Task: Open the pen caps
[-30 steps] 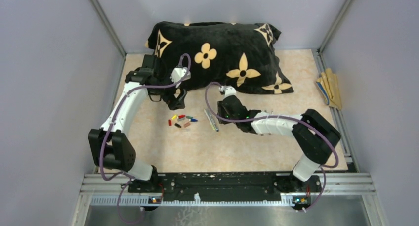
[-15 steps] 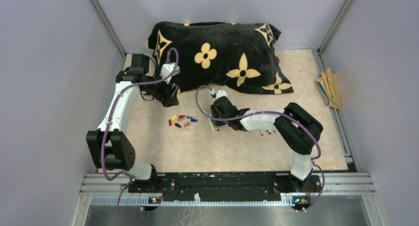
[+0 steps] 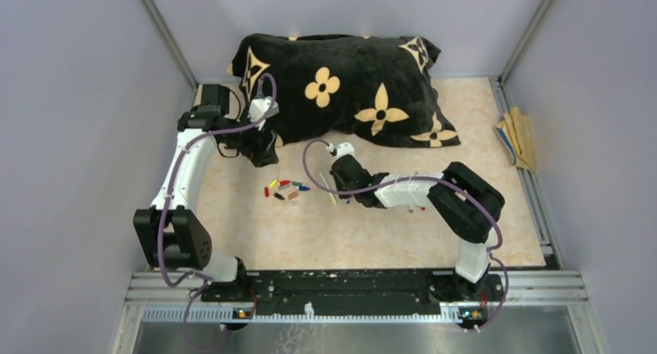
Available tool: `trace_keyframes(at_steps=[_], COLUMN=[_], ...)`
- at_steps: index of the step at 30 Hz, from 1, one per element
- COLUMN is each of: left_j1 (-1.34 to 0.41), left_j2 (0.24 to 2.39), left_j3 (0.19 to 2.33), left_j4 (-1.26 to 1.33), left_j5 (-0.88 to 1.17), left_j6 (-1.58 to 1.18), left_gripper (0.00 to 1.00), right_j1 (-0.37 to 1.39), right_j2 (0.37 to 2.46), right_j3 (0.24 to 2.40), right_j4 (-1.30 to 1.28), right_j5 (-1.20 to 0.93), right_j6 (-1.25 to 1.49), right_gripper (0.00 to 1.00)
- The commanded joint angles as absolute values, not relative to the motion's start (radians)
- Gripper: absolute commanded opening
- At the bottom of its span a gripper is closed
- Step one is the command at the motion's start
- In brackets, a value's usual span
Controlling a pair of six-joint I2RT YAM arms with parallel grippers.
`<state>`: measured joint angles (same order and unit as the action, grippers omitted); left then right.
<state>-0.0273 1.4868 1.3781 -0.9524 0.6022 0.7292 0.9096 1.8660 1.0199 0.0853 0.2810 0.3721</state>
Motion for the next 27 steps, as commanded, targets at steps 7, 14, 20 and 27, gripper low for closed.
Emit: trace_keyframes(at_steps=[7, 14, 20, 27], left_j1=[-0.025, -0.09, -0.302, -0.467], left_j2=[1.352, 1.274, 1.11, 1.09], left_j3=[1.244, 1.103, 1.028, 0.999], left_j4=[-0.968, -0.977, -0.869, -0.859], left_j5=[0.854, 0.807, 0.629, 0.518], left_j6=[0.969, 1.248, 1.4, 1.494], left_gripper=[0.99, 0.99, 0.99, 0.99], right_j1=[0.893, 0.785, 0.784, 0.788], right_j2=[1.594, 1.458, 1.491, 1.525], right_j3=[0.907, 0.93, 1.025, 1.068], right_j4=[0.055, 0.008, -0.097, -0.034], right_j5=[0.202, -0.26, -0.524, -0.7], right_j6=[0.334, 0.4, 0.412, 0.502], right_gripper=[0.0, 0.0, 0.0, 0.0])
